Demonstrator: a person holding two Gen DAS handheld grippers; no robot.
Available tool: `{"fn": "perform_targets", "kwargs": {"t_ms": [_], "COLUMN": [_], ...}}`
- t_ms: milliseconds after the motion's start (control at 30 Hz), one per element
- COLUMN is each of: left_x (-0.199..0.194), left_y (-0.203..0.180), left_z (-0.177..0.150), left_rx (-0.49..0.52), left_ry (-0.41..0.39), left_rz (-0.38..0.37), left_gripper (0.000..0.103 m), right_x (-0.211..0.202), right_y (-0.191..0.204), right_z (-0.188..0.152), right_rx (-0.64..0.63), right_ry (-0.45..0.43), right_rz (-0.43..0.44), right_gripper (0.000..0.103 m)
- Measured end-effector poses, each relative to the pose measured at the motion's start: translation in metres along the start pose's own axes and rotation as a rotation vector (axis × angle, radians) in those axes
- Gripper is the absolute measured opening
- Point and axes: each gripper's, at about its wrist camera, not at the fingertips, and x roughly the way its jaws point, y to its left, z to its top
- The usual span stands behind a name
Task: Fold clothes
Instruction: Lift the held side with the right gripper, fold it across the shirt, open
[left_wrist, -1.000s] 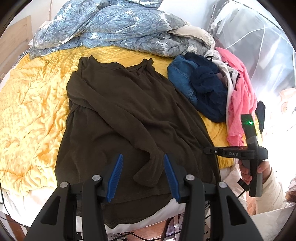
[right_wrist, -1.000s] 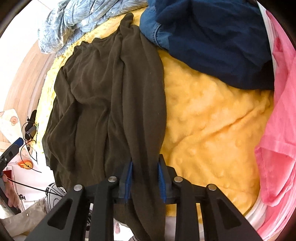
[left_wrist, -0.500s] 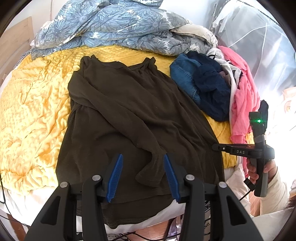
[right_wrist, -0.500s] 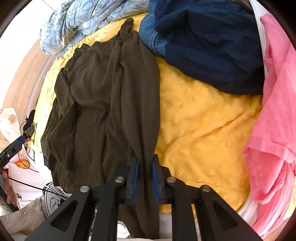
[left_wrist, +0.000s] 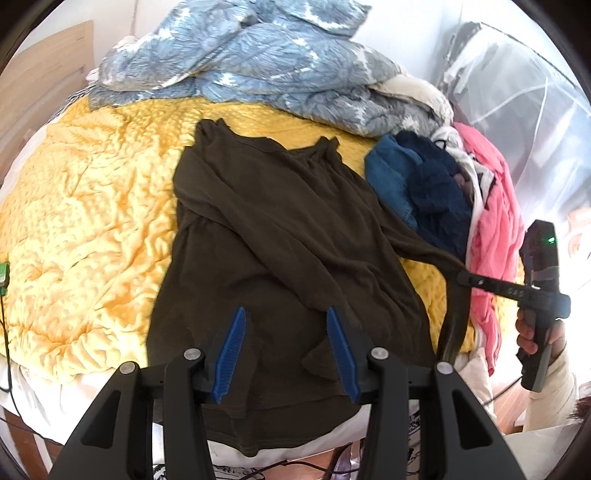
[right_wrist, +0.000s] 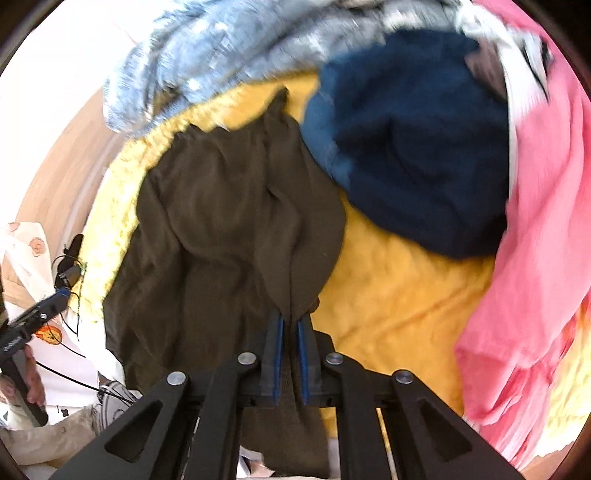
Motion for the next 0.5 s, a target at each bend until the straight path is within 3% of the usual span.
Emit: {"fn": "perform_targets", "kwargs": {"t_ms": [267,500], "left_x": [-0.015,-0.023], "left_y": [0.017,0.034], "left_z": [-0.004,-0.008], "left_rx": [-0.022,-0.044], "left_ry": [-0.034,-0.052], "left_rz": [-0.019,-0.039], "left_gripper": [0.05,0.05], "right_x": [-0.009,0.031], "right_y": [0.097,0.181], "right_z": [0.044,0.052], "right_rx": [-0.202,-0.3], "right_ry": [-0.068,0.017], "right_rz": [0.149,0.341], "right_gripper": [0.007,0.007]}}
